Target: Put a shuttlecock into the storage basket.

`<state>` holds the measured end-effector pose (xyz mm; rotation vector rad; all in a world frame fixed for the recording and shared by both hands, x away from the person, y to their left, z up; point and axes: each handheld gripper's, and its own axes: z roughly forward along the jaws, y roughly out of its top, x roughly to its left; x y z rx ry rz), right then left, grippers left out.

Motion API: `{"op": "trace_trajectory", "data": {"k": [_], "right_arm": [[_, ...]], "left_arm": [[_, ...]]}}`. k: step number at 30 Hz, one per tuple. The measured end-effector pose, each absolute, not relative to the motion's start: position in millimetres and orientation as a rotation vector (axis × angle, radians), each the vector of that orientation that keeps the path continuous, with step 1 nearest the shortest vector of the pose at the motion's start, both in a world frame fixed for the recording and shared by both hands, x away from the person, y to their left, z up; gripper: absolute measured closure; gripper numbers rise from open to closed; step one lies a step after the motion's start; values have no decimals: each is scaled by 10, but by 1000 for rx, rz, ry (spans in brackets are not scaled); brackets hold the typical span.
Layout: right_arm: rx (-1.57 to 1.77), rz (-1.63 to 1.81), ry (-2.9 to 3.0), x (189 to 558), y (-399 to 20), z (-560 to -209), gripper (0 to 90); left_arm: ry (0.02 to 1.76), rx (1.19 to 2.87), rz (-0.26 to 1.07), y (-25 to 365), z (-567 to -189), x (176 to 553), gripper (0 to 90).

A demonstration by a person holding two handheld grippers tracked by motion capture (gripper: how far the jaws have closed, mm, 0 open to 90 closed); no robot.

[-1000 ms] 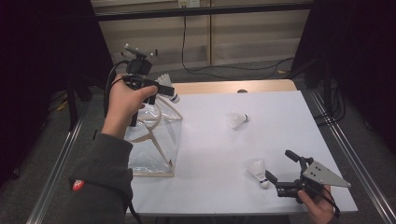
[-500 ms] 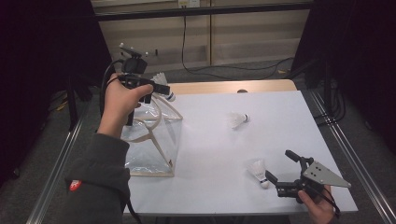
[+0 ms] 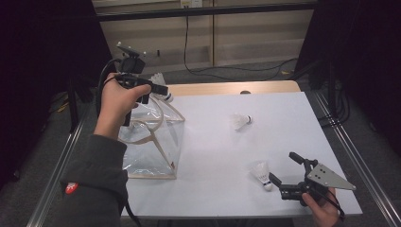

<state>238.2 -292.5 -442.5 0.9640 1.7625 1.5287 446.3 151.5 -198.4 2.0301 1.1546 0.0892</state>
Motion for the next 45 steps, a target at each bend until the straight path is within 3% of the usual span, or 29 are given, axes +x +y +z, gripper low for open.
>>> {"op": "trace_trajectory", "data": {"k": [45], "right_arm": [[963,1531,1758,2385,-2939,-4425,5]], "left_arm": [[1205,2010,116,1700,-1960,4535,872]]}}
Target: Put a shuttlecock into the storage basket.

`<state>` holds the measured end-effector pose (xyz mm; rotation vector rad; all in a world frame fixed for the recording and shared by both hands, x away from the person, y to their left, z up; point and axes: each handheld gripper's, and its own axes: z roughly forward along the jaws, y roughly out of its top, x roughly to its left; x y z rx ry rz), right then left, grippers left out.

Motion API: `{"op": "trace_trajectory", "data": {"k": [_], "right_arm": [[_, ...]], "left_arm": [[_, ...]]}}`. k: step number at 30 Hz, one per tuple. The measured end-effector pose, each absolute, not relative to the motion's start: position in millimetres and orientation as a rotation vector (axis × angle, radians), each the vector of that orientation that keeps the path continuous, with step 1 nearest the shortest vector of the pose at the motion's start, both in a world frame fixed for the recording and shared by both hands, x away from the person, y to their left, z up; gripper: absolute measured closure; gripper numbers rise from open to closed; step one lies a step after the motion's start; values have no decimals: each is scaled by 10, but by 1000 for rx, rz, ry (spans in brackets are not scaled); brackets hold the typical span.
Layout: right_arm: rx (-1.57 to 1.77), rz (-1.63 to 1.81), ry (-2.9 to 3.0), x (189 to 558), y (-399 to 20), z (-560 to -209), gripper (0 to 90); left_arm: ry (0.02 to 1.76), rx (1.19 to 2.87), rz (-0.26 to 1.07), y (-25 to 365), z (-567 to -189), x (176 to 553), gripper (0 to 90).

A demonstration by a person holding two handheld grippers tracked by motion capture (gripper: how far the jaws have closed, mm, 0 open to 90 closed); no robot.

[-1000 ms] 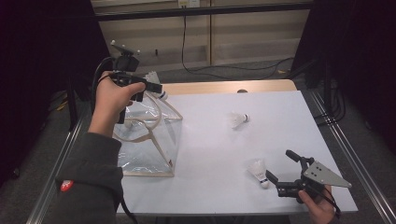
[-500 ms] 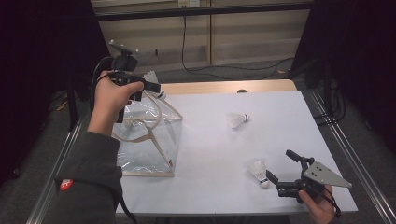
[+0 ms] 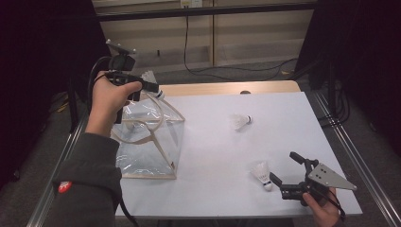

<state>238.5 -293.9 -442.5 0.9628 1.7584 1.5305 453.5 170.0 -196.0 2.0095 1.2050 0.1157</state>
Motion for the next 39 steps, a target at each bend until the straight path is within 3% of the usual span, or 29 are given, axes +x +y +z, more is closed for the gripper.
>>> {"op": "trace_trajectory", "data": {"k": [39], "right_arm": [[964,1530,1759,2382,-2947,-4422,5]], "left_arm": [[1284,1980,173,1861,-2013,4613,873]]}}
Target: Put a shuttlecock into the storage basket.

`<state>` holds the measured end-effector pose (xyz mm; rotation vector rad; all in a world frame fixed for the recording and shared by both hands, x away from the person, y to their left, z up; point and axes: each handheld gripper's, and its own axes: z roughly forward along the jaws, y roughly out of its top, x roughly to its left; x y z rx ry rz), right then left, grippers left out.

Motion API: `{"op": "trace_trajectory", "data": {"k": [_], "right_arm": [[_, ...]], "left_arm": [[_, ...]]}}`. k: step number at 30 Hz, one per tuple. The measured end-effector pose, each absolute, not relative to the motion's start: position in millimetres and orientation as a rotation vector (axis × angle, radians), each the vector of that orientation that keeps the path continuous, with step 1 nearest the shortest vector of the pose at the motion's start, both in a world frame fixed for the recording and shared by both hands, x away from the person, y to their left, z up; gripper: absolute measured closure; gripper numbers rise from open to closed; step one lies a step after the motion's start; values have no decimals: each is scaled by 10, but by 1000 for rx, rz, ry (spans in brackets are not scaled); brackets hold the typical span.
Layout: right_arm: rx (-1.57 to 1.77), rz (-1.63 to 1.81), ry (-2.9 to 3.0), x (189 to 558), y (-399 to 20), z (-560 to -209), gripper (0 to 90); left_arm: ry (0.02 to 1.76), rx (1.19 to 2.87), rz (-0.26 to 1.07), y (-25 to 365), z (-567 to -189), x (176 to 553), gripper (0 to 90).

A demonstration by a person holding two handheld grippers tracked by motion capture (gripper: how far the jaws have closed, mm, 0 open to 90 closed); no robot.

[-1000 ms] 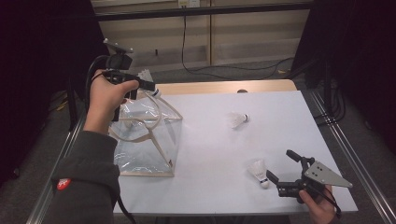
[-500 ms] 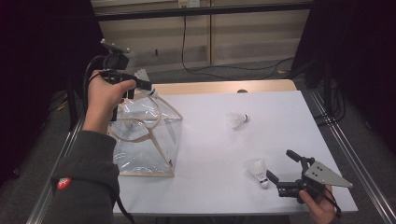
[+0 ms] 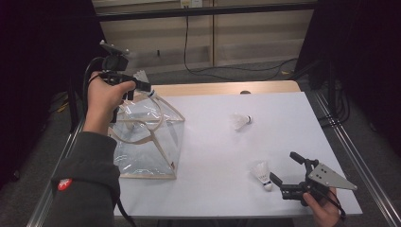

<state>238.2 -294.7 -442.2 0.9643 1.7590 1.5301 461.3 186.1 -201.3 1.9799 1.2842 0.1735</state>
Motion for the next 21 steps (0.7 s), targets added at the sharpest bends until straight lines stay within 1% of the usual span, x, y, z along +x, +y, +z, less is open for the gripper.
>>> {"op": "trace_trajectory", "data": {"k": [21], "right_arm": [[963,1532,1758,2381,-2951,-4419,5]], "left_arm": [[1330,1990,180,2027,-2121,4638,873]]}}
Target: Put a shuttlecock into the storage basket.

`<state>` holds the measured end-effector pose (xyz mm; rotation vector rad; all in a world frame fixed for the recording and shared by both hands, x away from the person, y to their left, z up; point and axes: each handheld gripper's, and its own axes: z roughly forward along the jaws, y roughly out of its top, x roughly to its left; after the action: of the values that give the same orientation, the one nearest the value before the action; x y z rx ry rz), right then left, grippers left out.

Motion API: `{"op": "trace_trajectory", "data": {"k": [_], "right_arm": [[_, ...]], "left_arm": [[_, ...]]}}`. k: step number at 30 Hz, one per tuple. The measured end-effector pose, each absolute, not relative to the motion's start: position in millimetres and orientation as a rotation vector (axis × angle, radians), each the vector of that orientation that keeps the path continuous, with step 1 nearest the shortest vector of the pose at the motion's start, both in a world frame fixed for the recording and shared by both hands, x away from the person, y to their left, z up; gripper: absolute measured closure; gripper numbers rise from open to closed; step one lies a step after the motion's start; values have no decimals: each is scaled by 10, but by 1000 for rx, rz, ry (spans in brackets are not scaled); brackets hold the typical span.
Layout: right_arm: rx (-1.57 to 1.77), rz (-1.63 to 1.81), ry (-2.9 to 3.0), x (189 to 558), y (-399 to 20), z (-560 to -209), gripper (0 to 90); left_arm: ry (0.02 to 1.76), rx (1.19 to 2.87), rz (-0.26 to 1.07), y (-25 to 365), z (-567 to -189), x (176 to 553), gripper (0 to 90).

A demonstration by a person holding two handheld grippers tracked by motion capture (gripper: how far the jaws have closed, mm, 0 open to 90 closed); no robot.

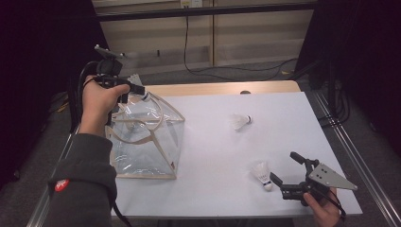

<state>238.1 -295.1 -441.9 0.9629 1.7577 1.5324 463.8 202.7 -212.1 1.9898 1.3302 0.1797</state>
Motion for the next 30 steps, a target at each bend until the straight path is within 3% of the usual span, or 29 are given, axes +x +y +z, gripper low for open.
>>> {"op": "trace_trajectory", "data": {"k": [30], "right_arm": [[965,1533,1751,2376,-2972,-4411,5]], "left_arm": [[1347,2025,168,2025,-2293,4683,869]]}}
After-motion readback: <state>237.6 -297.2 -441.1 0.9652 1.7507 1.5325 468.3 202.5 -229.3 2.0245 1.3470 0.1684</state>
